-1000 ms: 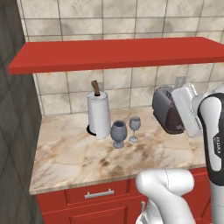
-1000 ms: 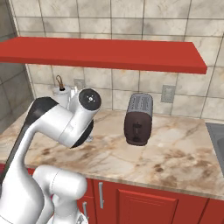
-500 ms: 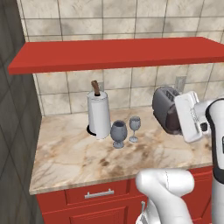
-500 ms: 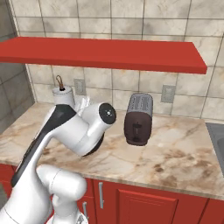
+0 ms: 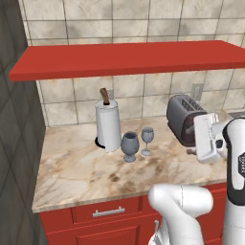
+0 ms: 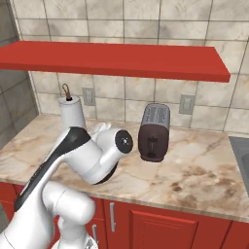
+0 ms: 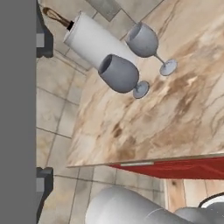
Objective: Retrieve the wine glasses from the counter and place one next to each plate.
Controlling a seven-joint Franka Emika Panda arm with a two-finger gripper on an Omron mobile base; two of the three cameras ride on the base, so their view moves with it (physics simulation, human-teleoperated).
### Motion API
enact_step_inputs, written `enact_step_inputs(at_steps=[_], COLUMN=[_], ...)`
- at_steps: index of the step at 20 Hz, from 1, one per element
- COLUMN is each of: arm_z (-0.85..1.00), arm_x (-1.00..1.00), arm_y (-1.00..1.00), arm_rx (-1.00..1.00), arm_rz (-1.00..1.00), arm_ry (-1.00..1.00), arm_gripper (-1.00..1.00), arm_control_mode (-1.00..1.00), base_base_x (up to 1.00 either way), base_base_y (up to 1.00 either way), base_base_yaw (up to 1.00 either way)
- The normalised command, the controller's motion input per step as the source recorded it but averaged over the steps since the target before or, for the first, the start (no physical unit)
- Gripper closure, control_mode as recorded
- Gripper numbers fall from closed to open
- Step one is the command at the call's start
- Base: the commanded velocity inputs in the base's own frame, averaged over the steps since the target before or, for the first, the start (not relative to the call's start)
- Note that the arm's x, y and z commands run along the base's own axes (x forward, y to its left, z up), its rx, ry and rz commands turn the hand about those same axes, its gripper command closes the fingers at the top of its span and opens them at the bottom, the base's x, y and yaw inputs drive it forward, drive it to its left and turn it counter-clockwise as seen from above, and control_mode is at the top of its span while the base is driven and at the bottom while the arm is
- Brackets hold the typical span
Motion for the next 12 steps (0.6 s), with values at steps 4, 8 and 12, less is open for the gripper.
enact_step_inputs(at_steps=[4, 8, 12], arm_z=[-0.54, -0.53, -0.52], arm_x=[0.0, 0.0, 0.12], arm_y=[0.1, 0.0, 0.0], arm_rx=[0.04, 0.26, 0.32], arm_rz=[-0.27, -0.08, 0.0], arm_ry=[0.08, 0.0, -0.03], arm_gripper=[-1.0, -1.0, -1.0], arm_control_mode=[-1.0, -1.0, -1.0], base_base_x=[0.0, 0.0, 0.0], base_base_y=[0.0, 0.0, 0.0], base_base_yaw=[0.0, 0.0, 0.0])
